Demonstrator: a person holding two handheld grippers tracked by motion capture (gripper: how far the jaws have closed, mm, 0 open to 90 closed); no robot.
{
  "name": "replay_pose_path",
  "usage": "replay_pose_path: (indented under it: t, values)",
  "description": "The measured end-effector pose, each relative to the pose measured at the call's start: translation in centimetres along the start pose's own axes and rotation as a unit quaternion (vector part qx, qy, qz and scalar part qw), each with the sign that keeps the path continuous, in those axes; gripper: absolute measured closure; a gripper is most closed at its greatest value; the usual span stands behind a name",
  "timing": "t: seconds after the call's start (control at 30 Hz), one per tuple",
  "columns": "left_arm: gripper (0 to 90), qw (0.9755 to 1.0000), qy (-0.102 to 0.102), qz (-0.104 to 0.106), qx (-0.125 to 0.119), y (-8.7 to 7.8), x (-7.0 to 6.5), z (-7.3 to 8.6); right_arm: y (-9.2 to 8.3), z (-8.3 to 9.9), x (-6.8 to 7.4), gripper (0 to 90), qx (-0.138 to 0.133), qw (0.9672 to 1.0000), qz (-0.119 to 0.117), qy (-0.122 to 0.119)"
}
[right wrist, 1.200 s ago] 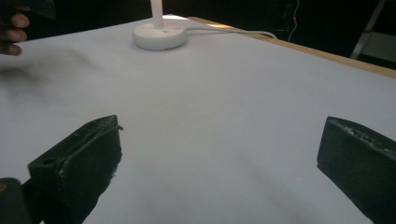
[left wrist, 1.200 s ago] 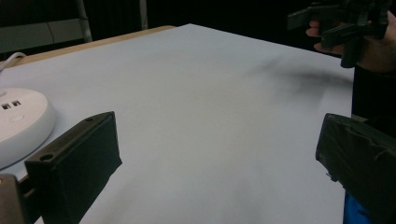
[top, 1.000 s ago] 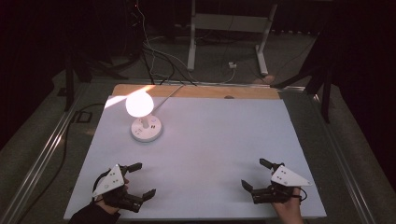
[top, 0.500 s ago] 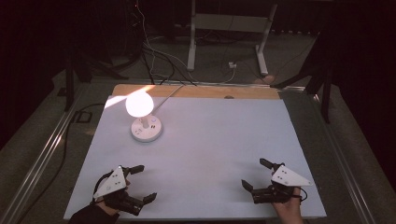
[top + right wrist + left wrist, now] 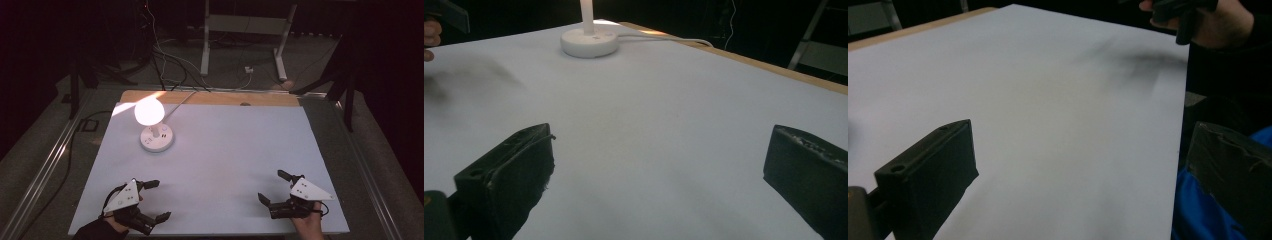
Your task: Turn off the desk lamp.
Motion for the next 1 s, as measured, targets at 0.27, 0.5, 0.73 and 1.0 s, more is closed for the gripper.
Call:
replay_pose_path:
  t: [0.27,0.5,0.73,1.0]
  values:
    - [0.5,1.0000,0.003,-0.001,0.002,0.0,-0.2,-1.0,0.0,0.0,0.0,0.0,-0.001,1.0000,0.000,0.001]
    - [0.5,0.9999,-0.003,-0.007,-0.009,0.0,0.1,-1.8,0.0,0.0,-0.1,0.0,-0.003,1.0000,0.000,0.002]
    - [0.5,0.9994,-0.013,-0.022,-0.022,-0.2,0.7,-2.4,0.0,-0.1,-0.1,0.0,-0.004,1.0000,-0.001,0.004]
    - [0.5,0.9987,-0.017,-0.038,-0.029,-0.1,1.4,-3.2,0.0,-0.1,0.0,0.0,-0.004,1.0000,-0.002,0.004]
Point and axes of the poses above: each handheld gripper's, and its own axes: y roughly forward along the jaws, z roughly out of its underside, x roughly to its left, the point moved 2 cm from there along y, roughly forward along the jaws, and after that the axes turned 8 degrees about -y, right-handed, at the moved point
